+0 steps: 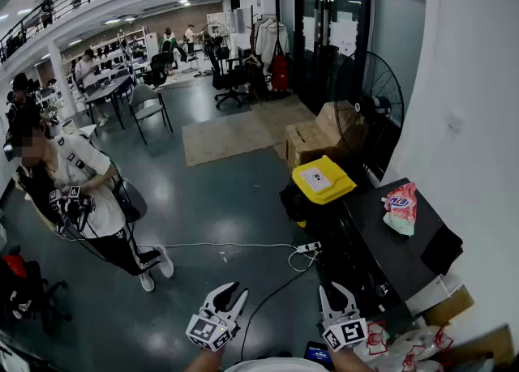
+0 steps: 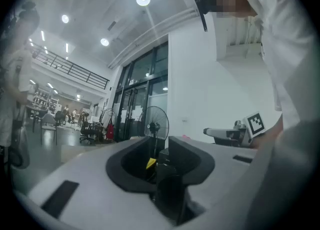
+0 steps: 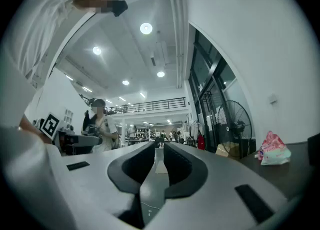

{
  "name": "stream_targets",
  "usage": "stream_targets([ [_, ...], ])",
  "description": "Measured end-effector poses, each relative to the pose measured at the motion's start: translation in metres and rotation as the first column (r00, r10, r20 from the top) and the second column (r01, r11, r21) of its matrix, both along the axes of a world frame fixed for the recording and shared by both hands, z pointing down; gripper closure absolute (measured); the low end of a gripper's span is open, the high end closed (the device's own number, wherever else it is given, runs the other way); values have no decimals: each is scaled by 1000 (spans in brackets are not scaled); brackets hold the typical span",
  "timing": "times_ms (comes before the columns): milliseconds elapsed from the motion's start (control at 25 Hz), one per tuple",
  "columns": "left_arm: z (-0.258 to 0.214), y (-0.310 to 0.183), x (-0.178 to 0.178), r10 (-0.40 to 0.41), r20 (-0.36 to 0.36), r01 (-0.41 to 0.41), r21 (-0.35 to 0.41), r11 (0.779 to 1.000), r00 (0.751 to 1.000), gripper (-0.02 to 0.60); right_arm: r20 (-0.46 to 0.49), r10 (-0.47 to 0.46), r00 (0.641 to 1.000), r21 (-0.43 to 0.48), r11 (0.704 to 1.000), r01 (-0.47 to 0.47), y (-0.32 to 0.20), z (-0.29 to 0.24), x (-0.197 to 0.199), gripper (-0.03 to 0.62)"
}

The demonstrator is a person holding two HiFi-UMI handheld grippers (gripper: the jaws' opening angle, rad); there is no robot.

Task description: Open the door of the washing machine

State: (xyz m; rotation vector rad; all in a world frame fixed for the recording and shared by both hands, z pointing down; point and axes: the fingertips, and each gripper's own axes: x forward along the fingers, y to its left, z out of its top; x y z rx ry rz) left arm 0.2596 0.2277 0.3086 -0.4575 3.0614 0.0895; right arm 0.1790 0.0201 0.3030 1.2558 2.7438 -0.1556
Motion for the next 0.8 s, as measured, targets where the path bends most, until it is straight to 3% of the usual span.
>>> stream_targets([
  [440, 1, -26, 6, 54, 7, -54, 36, 998, 999, 465, -23, 10, 1000, 37, 999, -9, -21, 10, 15, 520],
  [800, 10, -50, -13, 118, -10, -117, 66, 991, 993, 465, -15, 44, 999, -8, 999, -45, -45, 6, 11, 519],
])
